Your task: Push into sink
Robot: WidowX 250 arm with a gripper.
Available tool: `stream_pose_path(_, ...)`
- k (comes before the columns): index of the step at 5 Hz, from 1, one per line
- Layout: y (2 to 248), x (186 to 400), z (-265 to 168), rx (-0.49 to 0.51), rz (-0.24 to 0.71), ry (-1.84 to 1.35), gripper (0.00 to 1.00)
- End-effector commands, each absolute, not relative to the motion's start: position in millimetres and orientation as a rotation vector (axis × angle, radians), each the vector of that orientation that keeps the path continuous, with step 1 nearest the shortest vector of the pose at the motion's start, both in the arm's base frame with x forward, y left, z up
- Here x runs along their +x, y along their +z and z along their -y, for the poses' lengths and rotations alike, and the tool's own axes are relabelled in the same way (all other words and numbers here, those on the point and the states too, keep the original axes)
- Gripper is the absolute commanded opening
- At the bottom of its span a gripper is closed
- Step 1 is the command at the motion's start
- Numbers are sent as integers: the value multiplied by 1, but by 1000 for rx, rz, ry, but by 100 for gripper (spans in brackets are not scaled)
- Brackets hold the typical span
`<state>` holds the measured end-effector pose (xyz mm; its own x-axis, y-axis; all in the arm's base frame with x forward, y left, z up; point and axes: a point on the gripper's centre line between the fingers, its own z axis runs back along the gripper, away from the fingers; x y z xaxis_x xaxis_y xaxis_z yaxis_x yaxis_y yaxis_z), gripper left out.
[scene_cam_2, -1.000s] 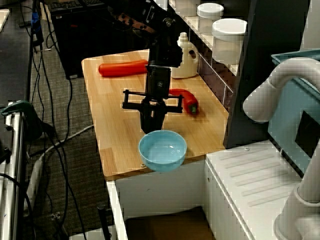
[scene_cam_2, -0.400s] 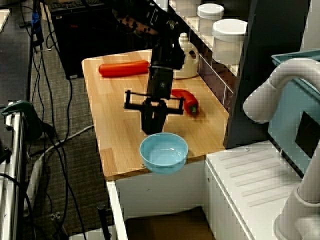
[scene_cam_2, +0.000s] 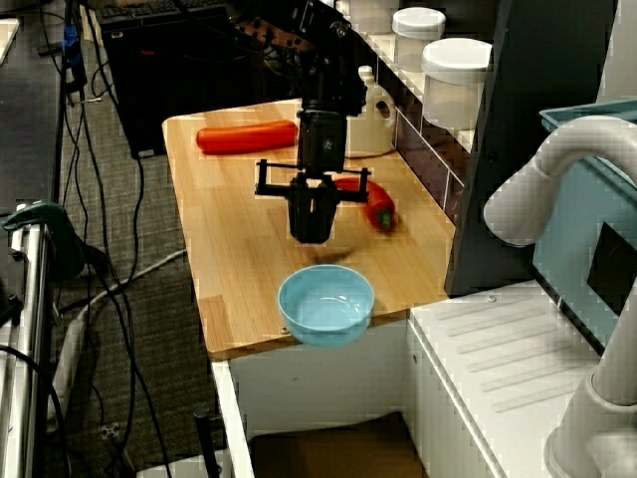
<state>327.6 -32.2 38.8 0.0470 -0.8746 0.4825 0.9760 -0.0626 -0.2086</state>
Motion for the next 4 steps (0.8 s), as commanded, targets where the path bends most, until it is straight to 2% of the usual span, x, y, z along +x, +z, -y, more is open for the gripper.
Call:
stream_pose_path(1,54,333,28,-540,252,-1557,0)
stream_pose_path(4,51,325,58,-554,229,-1591,0)
